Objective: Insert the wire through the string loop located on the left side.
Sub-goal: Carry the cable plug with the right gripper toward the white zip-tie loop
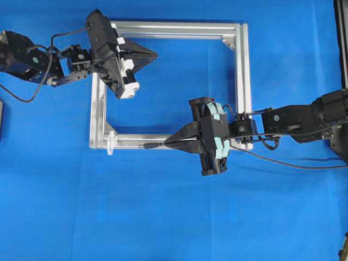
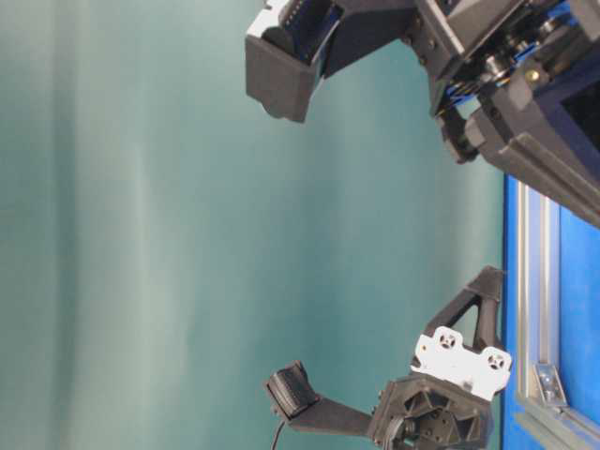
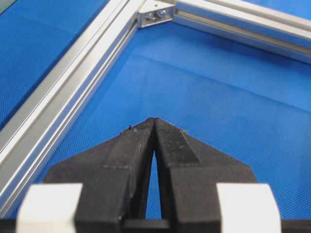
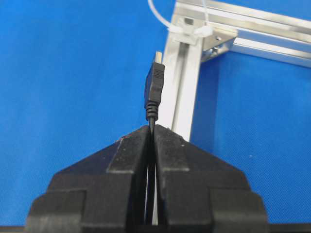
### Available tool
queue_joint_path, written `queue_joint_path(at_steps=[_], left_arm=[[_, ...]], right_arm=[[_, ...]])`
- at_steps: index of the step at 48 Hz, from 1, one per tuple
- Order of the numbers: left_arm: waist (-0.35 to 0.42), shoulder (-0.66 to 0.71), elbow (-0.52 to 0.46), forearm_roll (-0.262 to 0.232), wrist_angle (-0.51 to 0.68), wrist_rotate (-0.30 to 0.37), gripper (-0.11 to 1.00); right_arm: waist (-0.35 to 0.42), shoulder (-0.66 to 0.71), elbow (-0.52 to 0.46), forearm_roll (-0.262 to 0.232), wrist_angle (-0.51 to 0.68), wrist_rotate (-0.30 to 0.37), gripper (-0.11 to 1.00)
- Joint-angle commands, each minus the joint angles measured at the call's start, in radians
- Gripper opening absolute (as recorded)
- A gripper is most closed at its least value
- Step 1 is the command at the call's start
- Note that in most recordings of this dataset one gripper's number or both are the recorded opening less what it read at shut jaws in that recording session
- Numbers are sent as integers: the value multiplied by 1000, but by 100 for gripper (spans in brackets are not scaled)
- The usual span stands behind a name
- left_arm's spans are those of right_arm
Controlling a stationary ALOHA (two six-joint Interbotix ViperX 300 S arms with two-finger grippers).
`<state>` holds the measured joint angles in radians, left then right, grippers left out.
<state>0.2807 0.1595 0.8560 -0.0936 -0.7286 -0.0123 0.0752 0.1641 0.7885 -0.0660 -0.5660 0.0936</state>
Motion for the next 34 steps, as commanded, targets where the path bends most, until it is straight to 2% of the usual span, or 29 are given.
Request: queue_joint_path(at_steps=[1, 10, 34], left_arm=[[-2, -35, -9, 3, -3, -2, 0], [-2, -35, -8, 3, -3, -2, 0], [-2, -35, -8, 3, -3, -2, 0]], right_arm=[[-3, -34, -11, 2, -9, 0, -1], [-3, -21, -26, 29, -26, 0, -1], [-3, 72, -147, 32, -3, 0, -1]])
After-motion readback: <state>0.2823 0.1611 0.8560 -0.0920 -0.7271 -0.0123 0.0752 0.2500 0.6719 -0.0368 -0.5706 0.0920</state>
